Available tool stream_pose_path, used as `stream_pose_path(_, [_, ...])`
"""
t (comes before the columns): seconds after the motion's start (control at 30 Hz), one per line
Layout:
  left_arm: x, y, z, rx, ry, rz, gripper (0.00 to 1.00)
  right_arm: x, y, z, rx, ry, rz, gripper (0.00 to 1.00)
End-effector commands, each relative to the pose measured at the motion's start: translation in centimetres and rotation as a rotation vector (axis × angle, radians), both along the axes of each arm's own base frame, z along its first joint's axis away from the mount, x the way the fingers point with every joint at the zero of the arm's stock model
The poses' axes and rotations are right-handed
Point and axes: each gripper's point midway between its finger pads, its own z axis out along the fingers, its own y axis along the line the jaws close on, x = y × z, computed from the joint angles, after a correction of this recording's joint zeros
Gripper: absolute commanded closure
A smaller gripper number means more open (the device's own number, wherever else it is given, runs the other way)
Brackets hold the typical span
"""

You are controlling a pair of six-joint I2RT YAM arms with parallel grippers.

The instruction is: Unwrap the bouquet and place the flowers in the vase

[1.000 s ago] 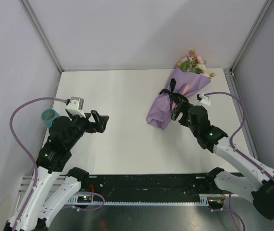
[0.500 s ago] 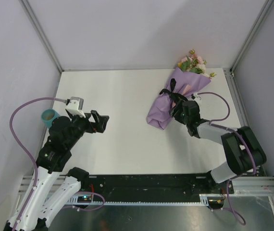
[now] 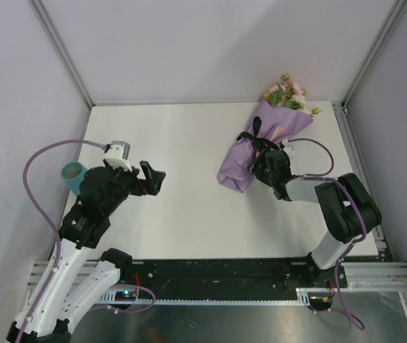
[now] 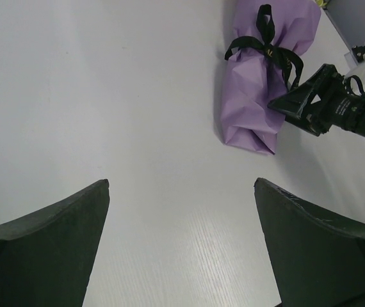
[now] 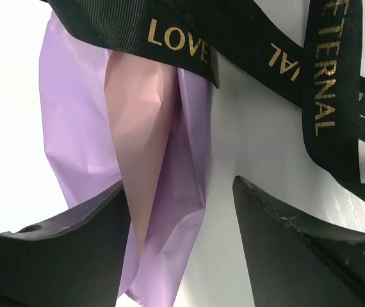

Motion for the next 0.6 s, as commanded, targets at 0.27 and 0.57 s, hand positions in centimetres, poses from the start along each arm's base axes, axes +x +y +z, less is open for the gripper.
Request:
stream_pose_path(0.27, [0.4, -0.7, 0.5, -0.028, -0.004, -0.017, 0.00, 1.8, -0.6, -1.3, -0.016, 0.000, -0.008, 0.34])
stream_pose_path(0.57, [0.6, -1.9, -1.5, -0.108, 0.117, -0.012, 0.07, 1.0, 1.1, -0.5, 0.014, -0.002, 0.086, 0.69])
